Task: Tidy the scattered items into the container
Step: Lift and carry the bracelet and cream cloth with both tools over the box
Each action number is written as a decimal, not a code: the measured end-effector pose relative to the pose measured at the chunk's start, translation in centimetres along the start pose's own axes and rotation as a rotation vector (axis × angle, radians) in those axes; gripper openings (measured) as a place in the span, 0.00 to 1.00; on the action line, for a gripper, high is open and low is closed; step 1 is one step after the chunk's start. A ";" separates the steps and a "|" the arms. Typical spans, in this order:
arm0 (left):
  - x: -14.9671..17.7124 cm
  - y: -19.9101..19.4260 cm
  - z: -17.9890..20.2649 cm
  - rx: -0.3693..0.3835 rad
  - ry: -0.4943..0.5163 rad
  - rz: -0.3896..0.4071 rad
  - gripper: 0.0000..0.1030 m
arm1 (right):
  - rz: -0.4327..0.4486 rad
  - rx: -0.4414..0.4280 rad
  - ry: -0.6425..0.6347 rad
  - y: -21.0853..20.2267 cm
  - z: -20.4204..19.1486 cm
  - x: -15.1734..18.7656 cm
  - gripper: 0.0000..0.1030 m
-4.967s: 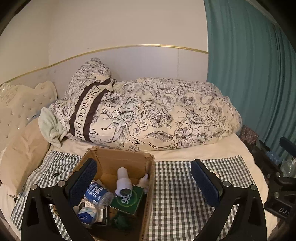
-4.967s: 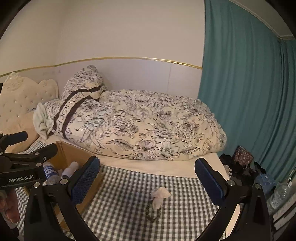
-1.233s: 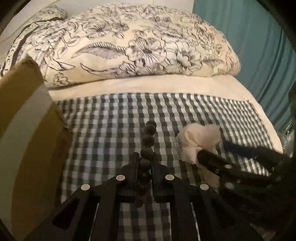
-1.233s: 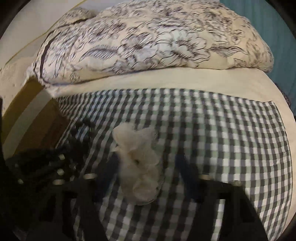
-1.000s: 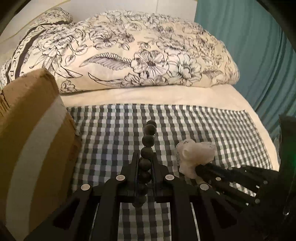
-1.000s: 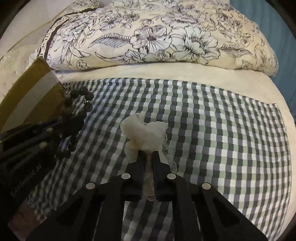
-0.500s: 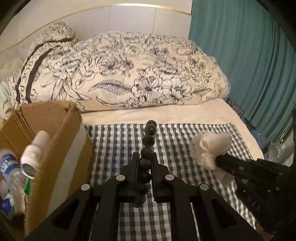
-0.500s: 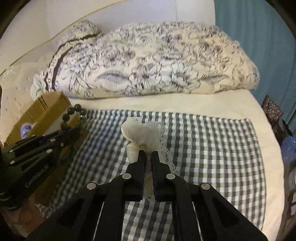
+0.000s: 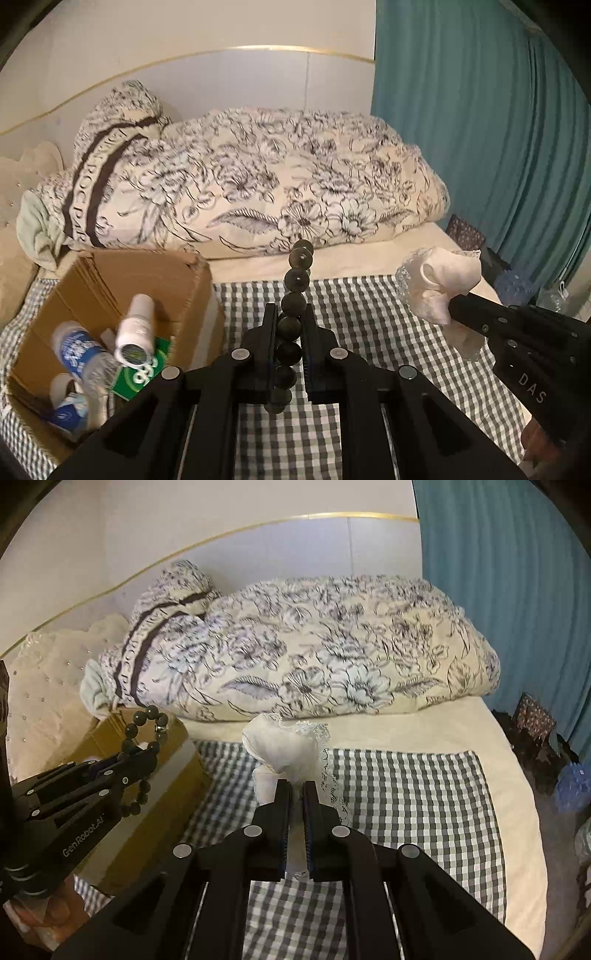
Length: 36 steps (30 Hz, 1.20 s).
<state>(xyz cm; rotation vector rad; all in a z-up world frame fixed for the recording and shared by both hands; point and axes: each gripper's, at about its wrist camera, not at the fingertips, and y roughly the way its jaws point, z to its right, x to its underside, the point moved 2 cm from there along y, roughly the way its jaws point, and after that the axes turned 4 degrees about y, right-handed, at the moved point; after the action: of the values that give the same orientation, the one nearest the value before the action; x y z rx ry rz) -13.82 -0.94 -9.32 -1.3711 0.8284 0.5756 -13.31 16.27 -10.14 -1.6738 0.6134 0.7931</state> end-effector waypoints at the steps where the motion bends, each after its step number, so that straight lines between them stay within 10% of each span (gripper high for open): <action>1: -0.1 -0.5 -0.2 -0.003 -0.001 0.006 0.11 | 0.010 -0.003 -0.004 -0.6 -0.4 -0.1 0.06; 36: 0.6 -9.9 -13.5 -0.200 -0.090 0.088 0.11 | 0.094 -0.198 -0.133 -4.5 -15.3 -1.6 0.06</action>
<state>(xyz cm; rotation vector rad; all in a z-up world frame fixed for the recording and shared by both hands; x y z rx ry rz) -8.11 -15.65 -3.68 -1.4833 0.7768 0.8005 -8.12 2.48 -3.83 -1.7639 0.5382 1.0528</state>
